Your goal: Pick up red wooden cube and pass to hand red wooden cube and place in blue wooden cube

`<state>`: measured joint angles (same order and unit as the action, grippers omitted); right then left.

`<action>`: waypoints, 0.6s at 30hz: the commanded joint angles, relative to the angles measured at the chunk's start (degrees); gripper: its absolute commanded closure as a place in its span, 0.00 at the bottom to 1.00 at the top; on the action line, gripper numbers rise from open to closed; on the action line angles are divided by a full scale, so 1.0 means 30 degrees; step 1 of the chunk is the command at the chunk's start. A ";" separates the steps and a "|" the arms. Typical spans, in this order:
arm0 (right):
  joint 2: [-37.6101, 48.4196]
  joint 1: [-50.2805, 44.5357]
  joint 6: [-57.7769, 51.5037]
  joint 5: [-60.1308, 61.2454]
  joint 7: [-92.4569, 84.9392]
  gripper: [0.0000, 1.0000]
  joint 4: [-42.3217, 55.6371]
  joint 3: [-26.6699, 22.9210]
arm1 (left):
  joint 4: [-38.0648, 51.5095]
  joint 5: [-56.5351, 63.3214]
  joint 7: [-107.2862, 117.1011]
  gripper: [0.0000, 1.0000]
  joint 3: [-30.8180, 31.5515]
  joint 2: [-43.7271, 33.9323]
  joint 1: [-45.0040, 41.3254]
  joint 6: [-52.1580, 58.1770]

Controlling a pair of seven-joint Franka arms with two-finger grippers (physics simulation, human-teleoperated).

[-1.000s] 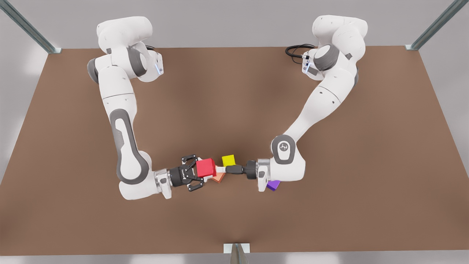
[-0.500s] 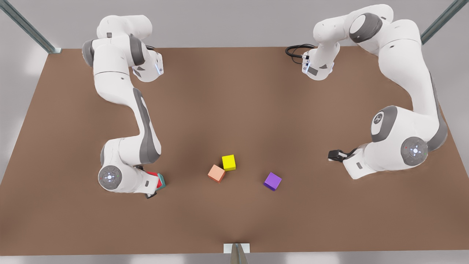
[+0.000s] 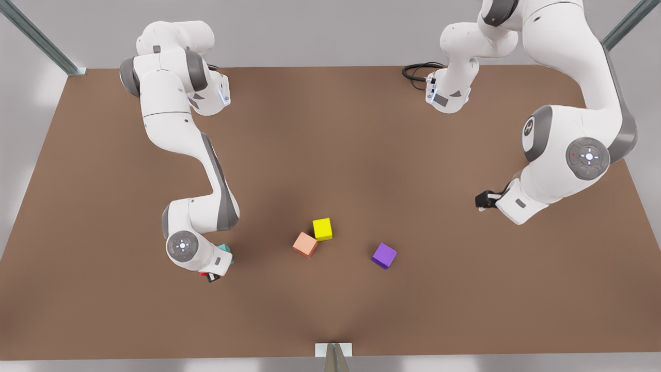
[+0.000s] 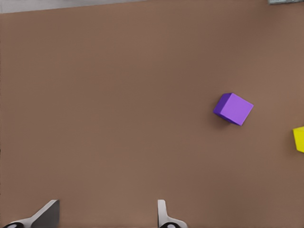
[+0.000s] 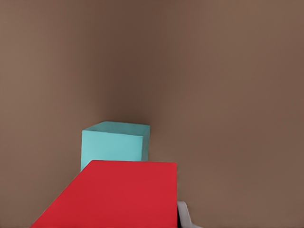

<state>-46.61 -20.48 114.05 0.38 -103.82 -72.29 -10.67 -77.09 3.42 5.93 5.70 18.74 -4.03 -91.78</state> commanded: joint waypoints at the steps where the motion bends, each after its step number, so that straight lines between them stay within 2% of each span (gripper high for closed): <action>1: 0.0242 -0.0028 0.1182 0.0022 0.2557 0.55 -0.0335 -0.0017 | 0.0034 0.0296 0.1423 0.00 0.0004 0.0022 -0.0004 -0.0198; 4: 0.1327 -0.0028 0.2736 0.0021 0.2586 0.55 -0.2709 -0.0016 | 0.0005 0.0296 0.1481 0.00 0.0004 0.0022 0.0025 -0.0198; 15: 0.1649 -0.0379 0.3820 0.0080 0.2615 0.54 -0.4057 0.0013 | 0.0034 0.0296 0.1481 0.00 0.0004 0.0022 0.0055 -0.0257; 16: 0.1620 -0.0379 0.3820 0.0080 0.2615 0.41 -0.4086 0.0013 | 0.0034 0.0296 0.1481 0.00 0.0004 0.0022 0.0055 -0.0257; 17: 0.1620 -0.0379 0.3849 0.0080 0.2615 0.24 -0.4057 0.0013 | 0.0034 0.0296 0.1481 0.00 0.0004 0.0022 0.0055 -0.0257; 18: 0.1620 -0.0379 0.3878 0.0109 0.2615 0.16 -0.4057 0.0013 | 0.0034 0.0296 0.1481 0.00 0.0004 0.0022 0.0055 -0.0257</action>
<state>-41.80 -21.62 124.82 0.67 -98.72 -84.52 -10.60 -77.03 4.26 8.71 5.70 18.88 -3.87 -92.51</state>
